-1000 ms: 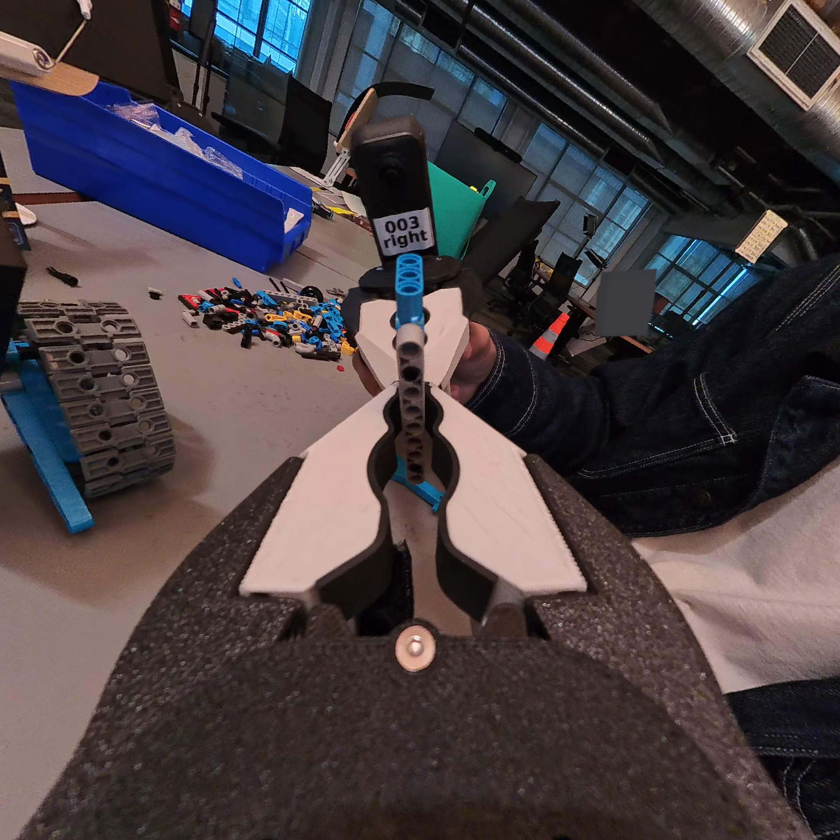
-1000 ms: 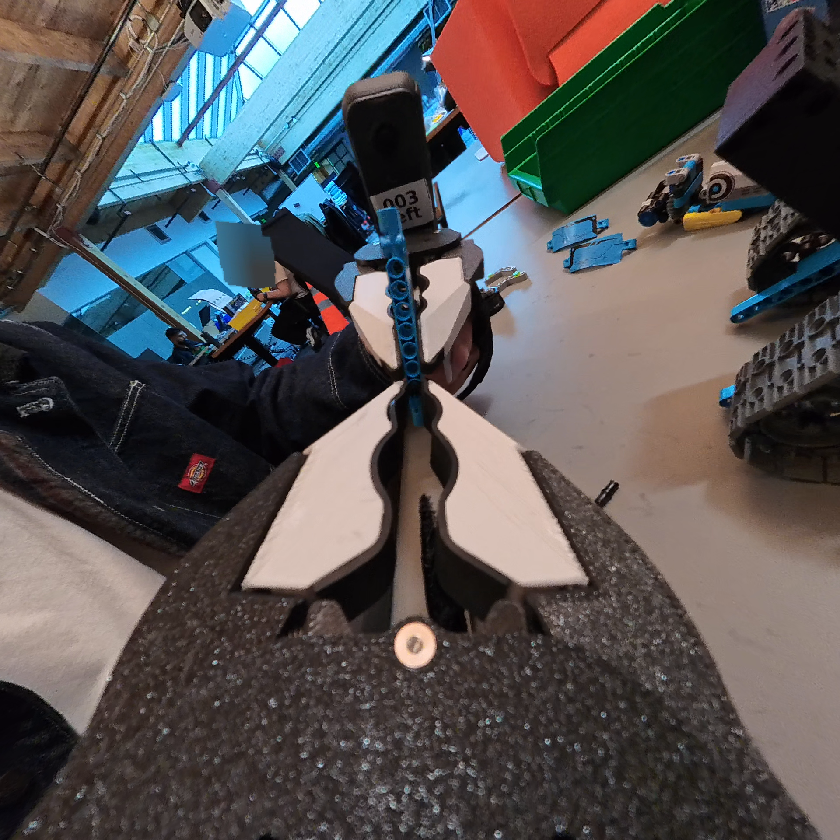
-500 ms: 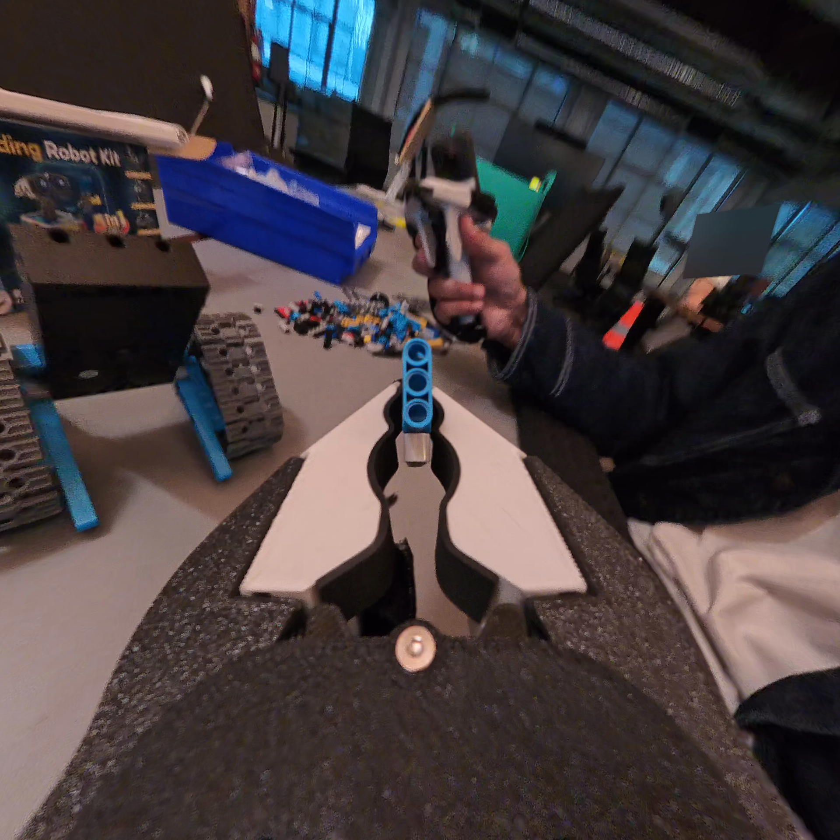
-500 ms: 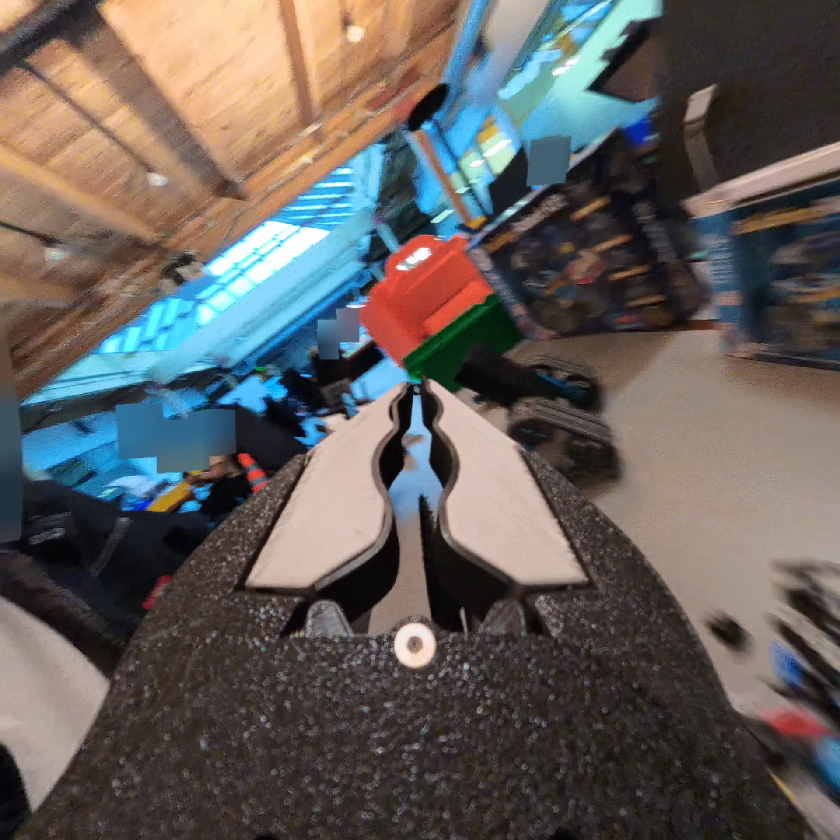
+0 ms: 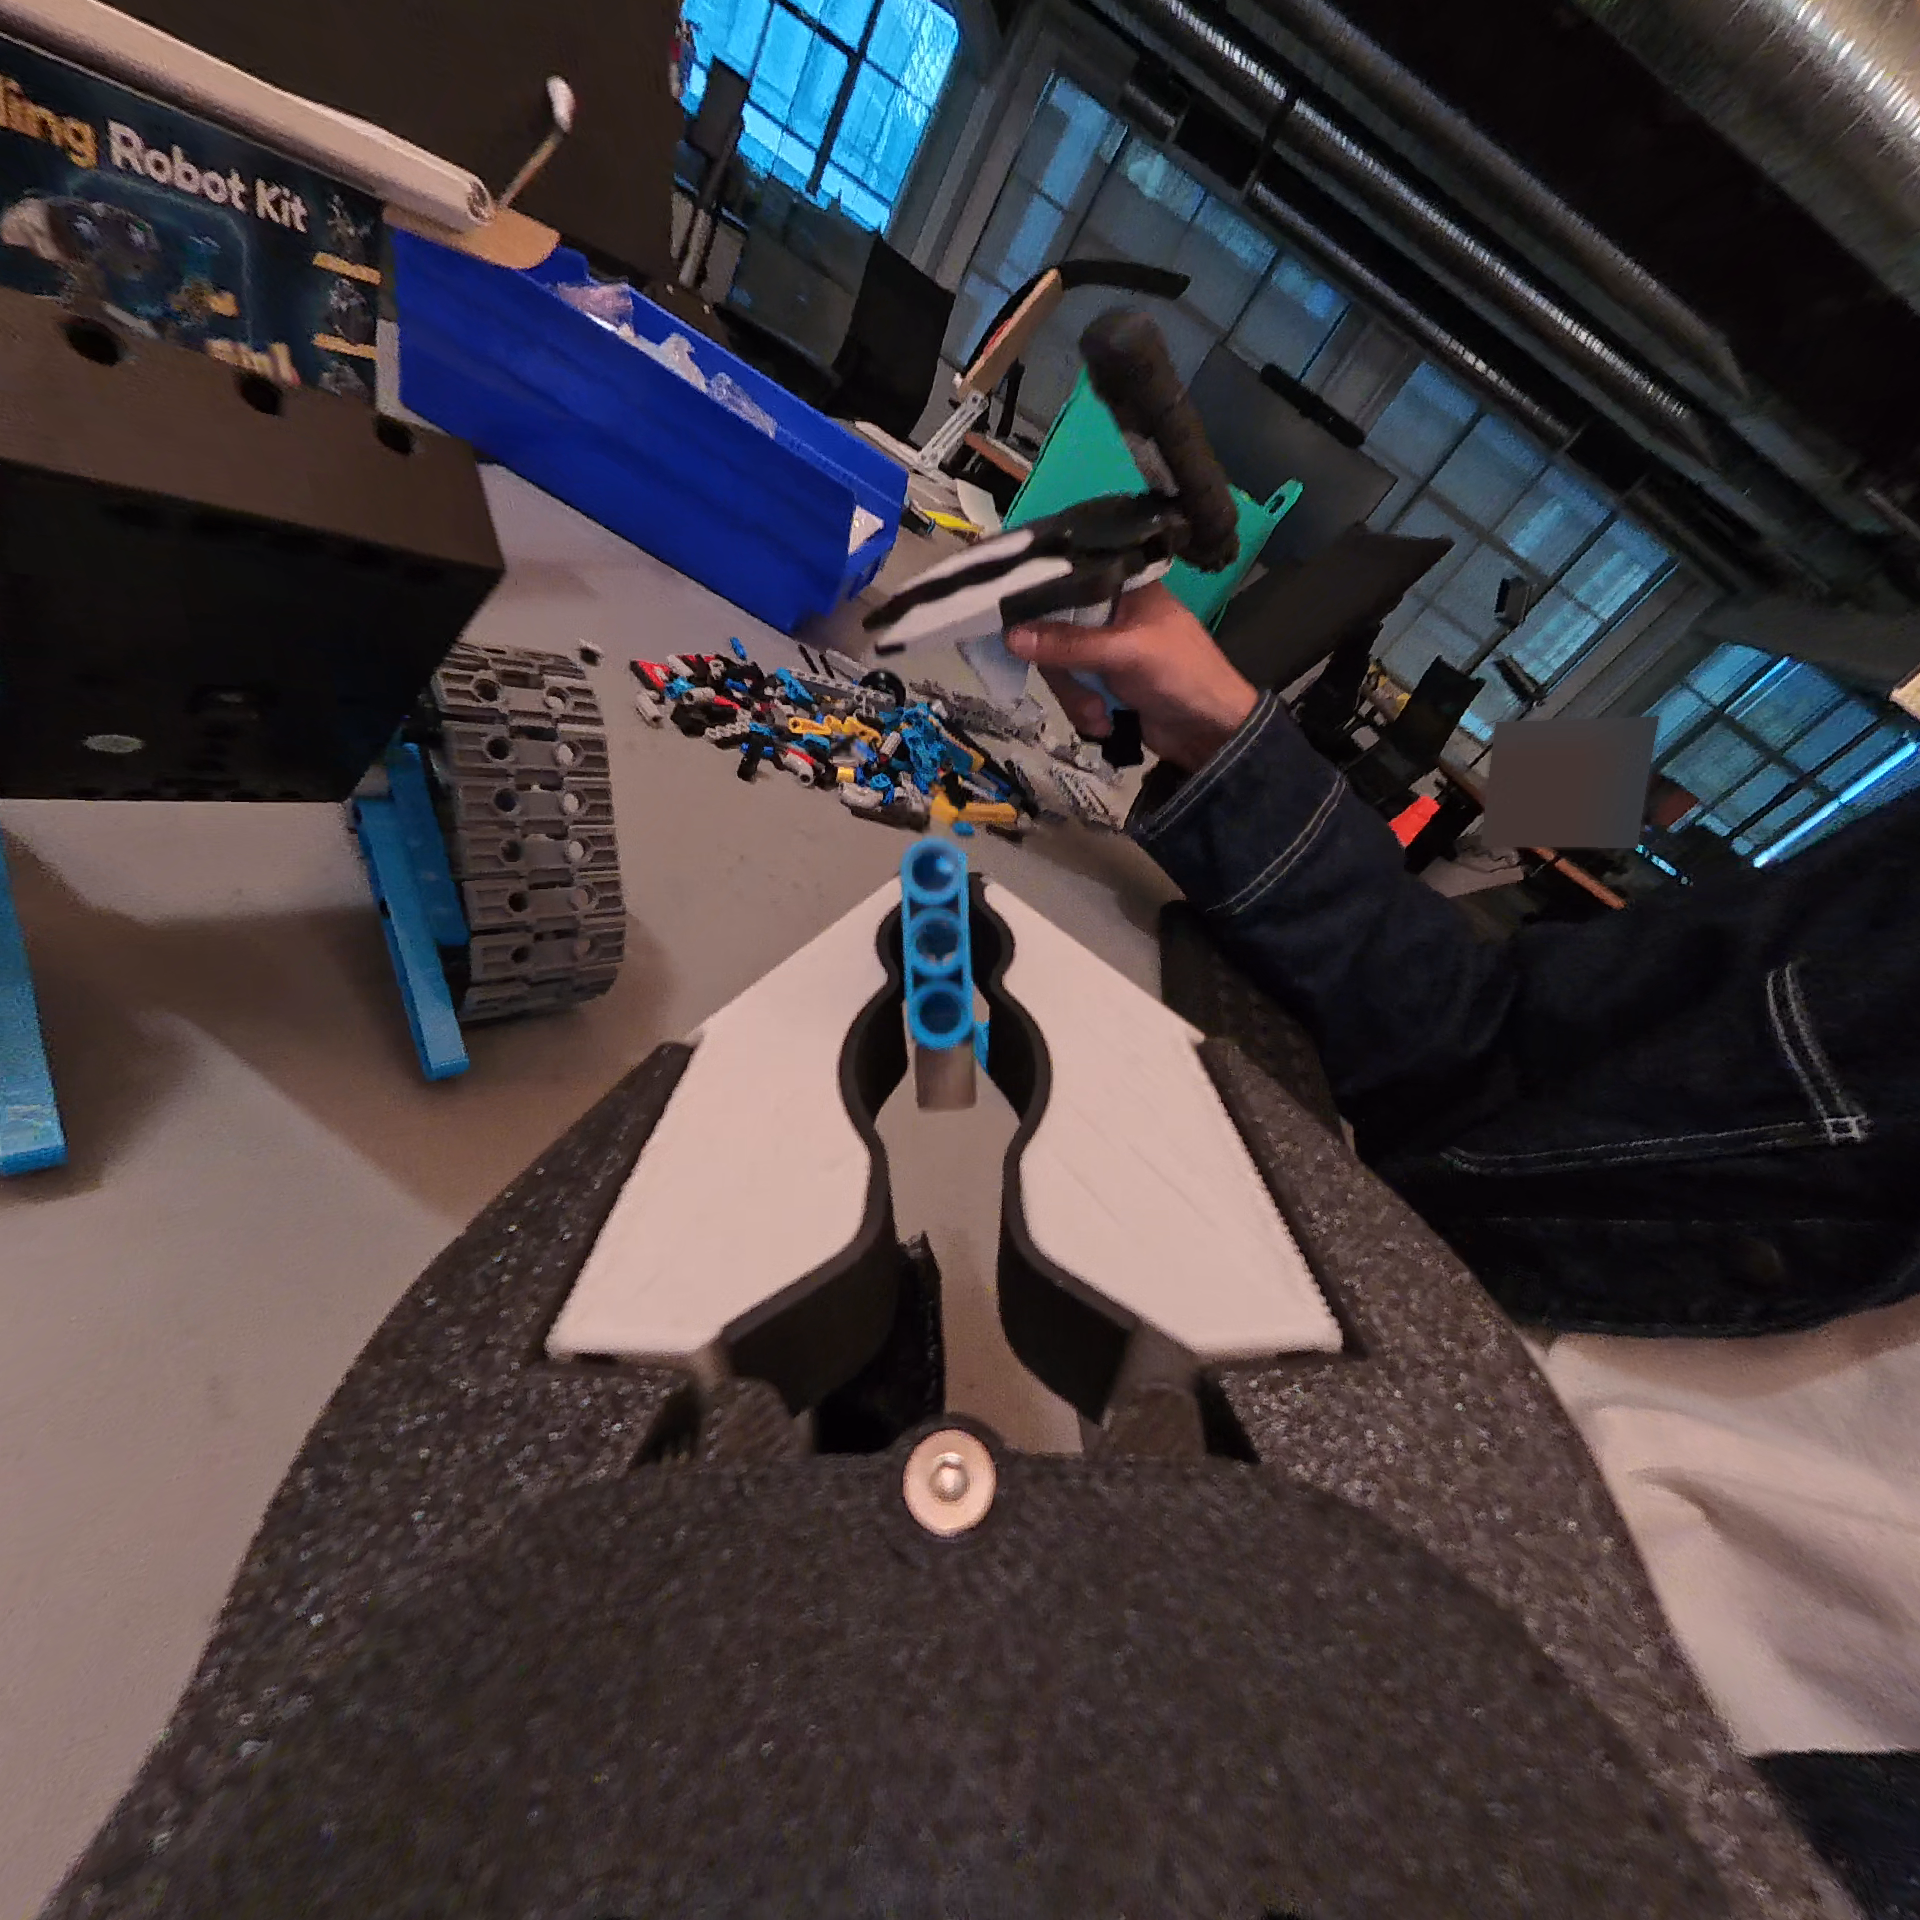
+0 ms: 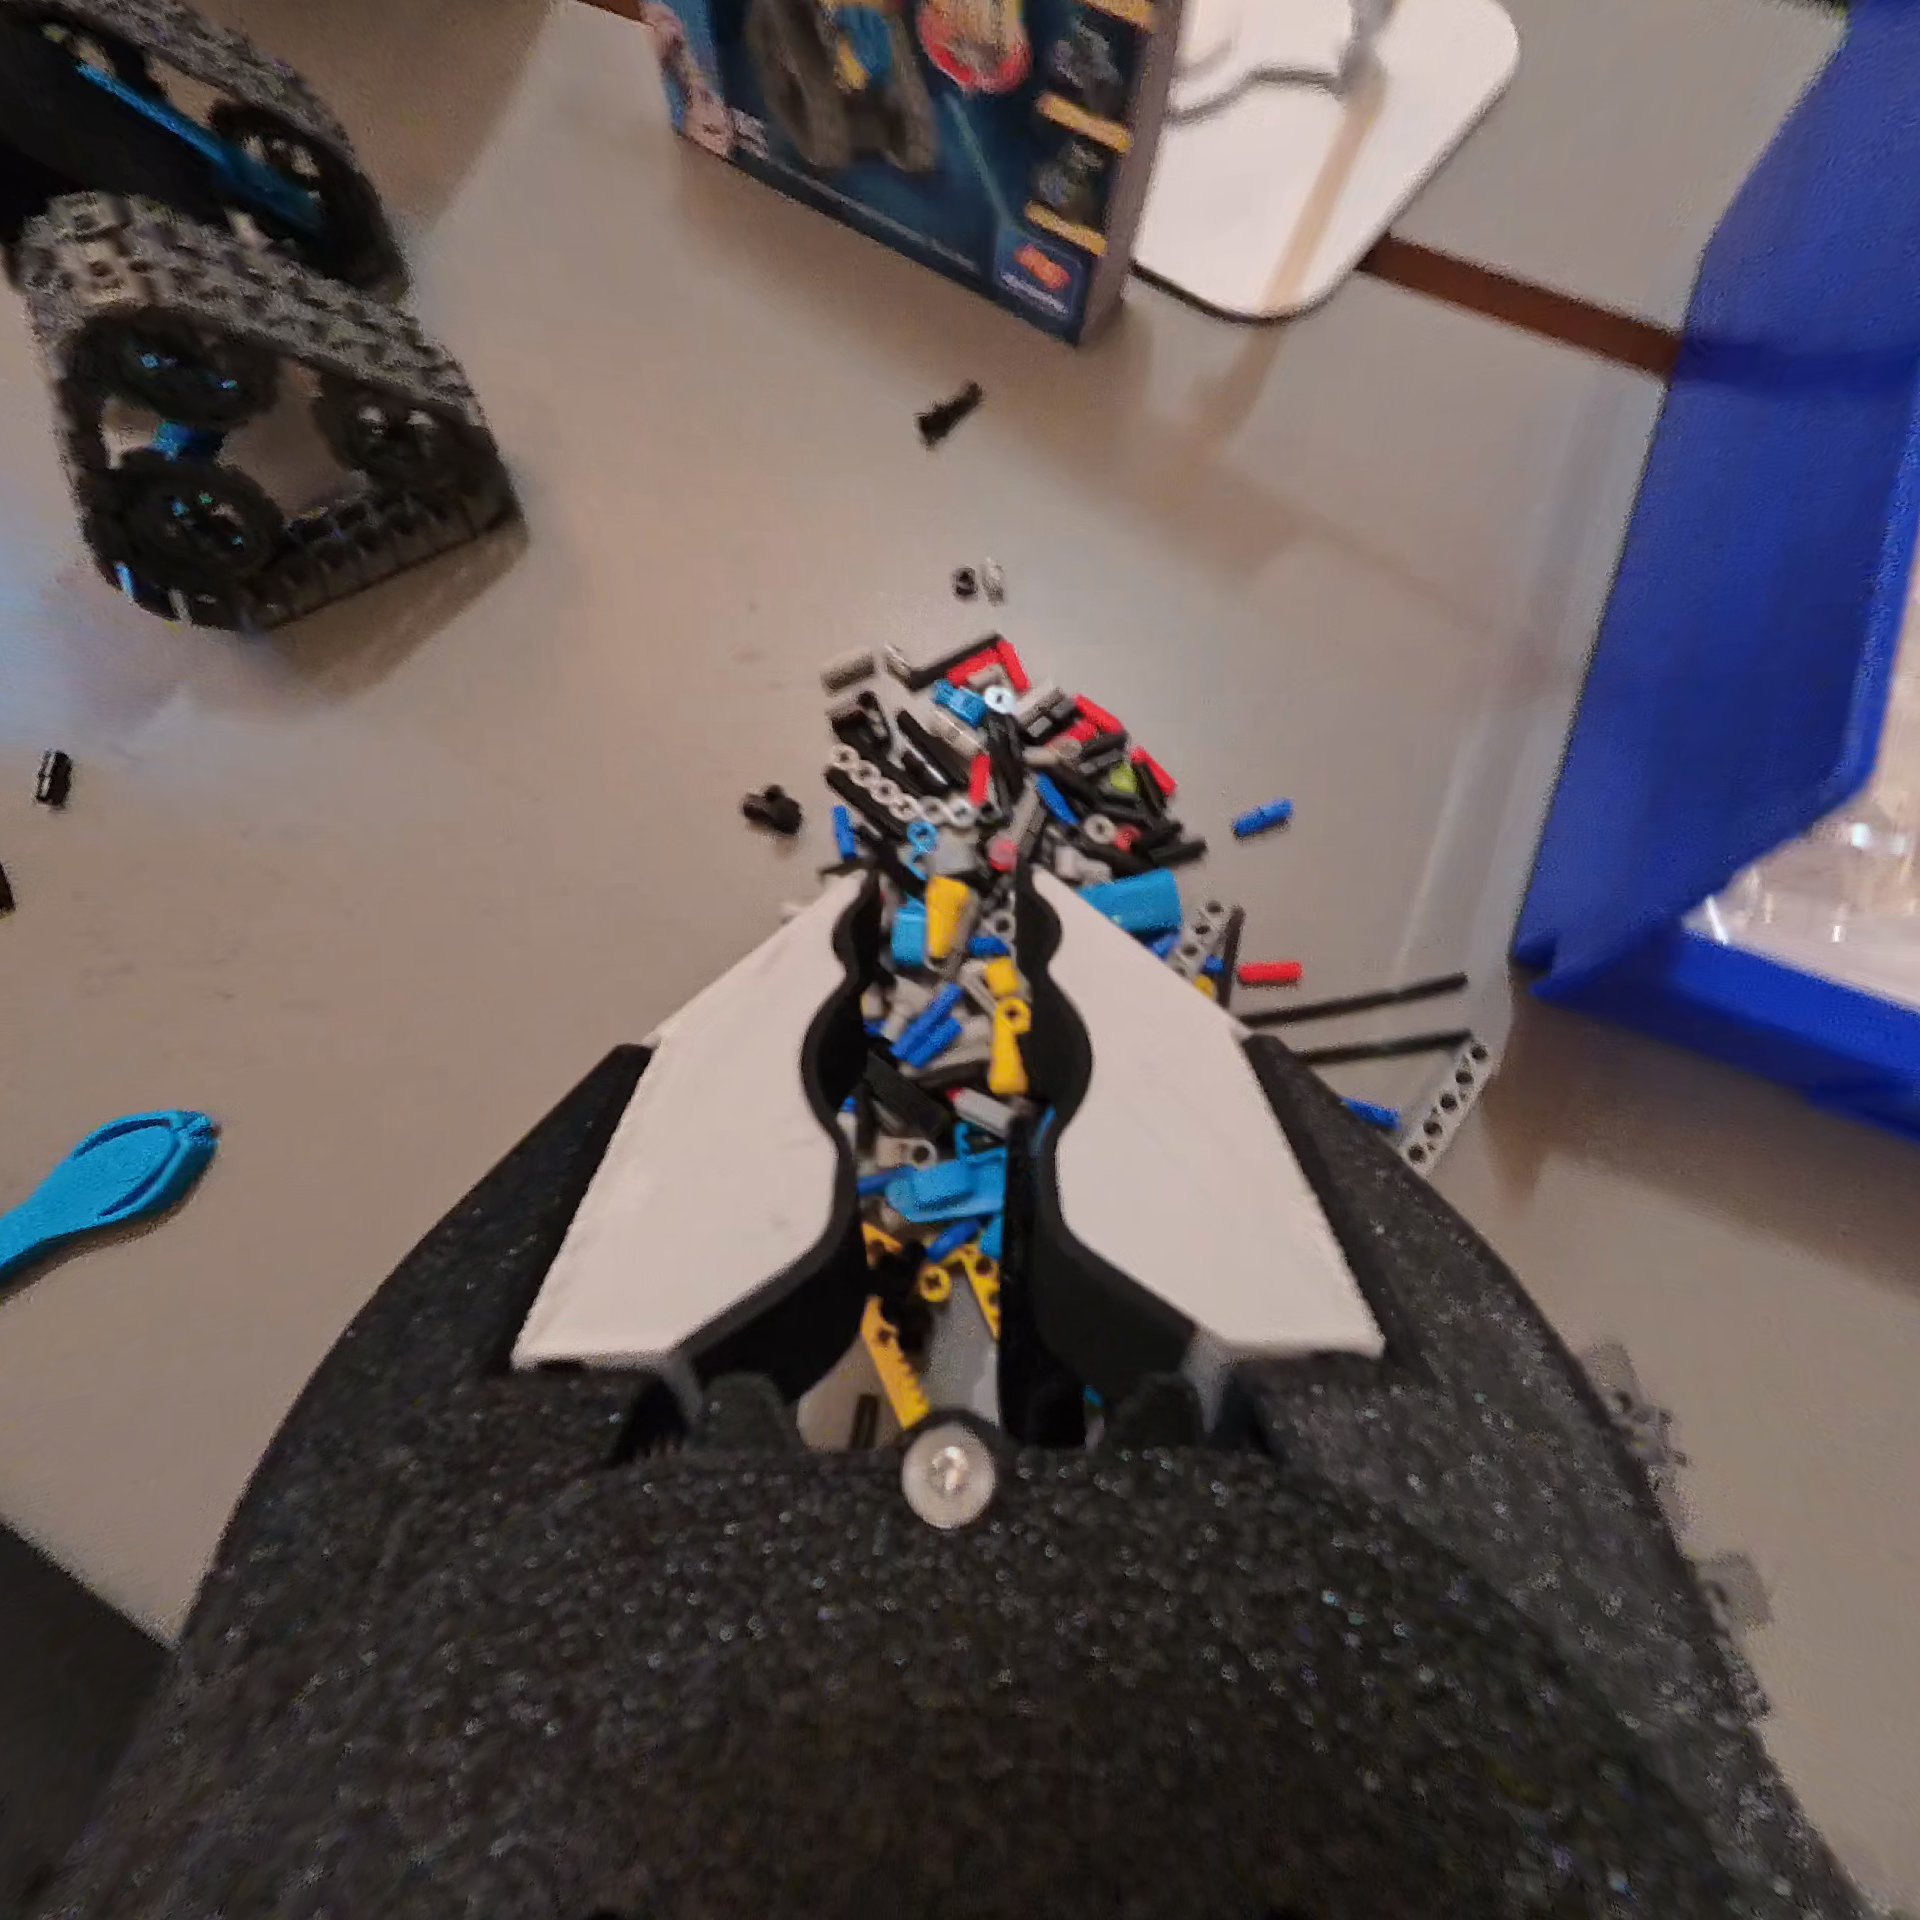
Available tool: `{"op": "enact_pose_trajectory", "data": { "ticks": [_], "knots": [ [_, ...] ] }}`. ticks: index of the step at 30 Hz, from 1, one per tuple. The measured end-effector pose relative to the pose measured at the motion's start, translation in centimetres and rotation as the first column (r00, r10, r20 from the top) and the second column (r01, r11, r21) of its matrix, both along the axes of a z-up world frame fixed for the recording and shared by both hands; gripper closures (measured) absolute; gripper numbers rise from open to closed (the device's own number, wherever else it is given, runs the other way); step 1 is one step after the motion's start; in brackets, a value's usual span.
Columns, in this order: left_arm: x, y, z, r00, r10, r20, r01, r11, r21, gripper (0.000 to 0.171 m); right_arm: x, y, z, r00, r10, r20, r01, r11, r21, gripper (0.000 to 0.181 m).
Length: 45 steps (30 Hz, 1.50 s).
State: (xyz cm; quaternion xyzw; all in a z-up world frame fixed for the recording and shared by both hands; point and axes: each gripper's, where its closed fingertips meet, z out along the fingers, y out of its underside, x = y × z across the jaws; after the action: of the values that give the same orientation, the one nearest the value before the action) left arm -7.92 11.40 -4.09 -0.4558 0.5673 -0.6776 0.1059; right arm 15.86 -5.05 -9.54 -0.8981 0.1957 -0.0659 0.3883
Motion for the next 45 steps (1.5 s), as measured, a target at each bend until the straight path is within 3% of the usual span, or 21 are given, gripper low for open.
{"op": "enact_pose_trajectory", "data": {
  "ticks": [2,4,6,8,10,12,15,19,23,35,43,45],
  "knots": [
    [-0.1,-0.7,-0.6,1.0,-0.026,-0.016,0.026,0.999,0.039,0.165,-1.9,2.0,0.8,0.997,0.068,0.034,-0.067,0.998,-0.014,0.157],
    [-0.5,-1.8,-1.2,0.997,-0.074,-0.032,0.076,0.994,0.083,0.165,-7.8,6.7,3.7,0.962,0.275,-0.012,-0.268,0.945,0.187,0.155],
    [-1.2,-3.5,-1.9,0.987,-0.152,-0.059,0.158,0.98,0.117,0.165,-16.9,11.0,6.3,0.823,0.565,-0.058,-0.493,0.762,0.421,0.149],
    [-2.0,-5.1,-3.0,0.97,-0.224,-0.092,0.238,0.954,0.184,0.165,-23.7,13.6,6.5,0.674,0.732,-0.098,-0.595,0.617,0.515,0.15],
    [-2.6,-6.3,-4.2,0.959,-0.26,-0.111,0.282,0.919,0.275,0.166,-27.1,15.1,5.5,0.582,0.794,-0.176,-0.624,0.575,0.53,0.156],
    [-2.8,-7.1,-4.7,0.956,-0.271,-0.116,0.295,0.896,0.331,0.166,-28.8,15.4,4.4,0.537,0.82,-0.201,-0.676,0.56,0.48,0.153],
    [-2.5,-7.3,-5.2,0.962,-0.249,-0.115,0.274,0.878,0.393,0.166,-28.8,15.2,3.7,0.569,0.82,-0.061,-0.74,0.543,0.396,0.162],
    [-2.3,-7.1,-5.9,0.968,-0.222,-0.12,0.252,0.85,0.463,0.166,-28.3,14.9,4.0,0.571,0.821,0.009,-0.762,0.526,0.379,0.166],
    [-2.2,-6.9,-6.2,0.968,-0.215,-0.131,0.252,0.845,0.472,0.166,-29.1,14.6,3.3,0.534,0.843,0.065,-0.812,0.489,0.319,0.17],
    [-2.1,-6.7,-7.6,0.971,-0.193,-0.142,0.24,0.787,0.568,0.167,-29.3,14.5,1.9,0.515,0.857,0.001,-0.824,0.495,0.276,0.181],
    [-1.5,-5.8,-6.5,0.982,-0.158,-0.101,0.187,0.822,0.538,0.166,-26.5,14.0,2.2,0.563,0.825,0.05,-0.802,0.531,0.272,0.181],
    [-1.0,-4.9,-5.6,0.991,-0.115,-0.07,0.135,0.854,0.503,0.166,-24.6,13.3,2.2,0.589,0.807,0.042,-0.781,0.554,0.289,0.171]
  ]
}}
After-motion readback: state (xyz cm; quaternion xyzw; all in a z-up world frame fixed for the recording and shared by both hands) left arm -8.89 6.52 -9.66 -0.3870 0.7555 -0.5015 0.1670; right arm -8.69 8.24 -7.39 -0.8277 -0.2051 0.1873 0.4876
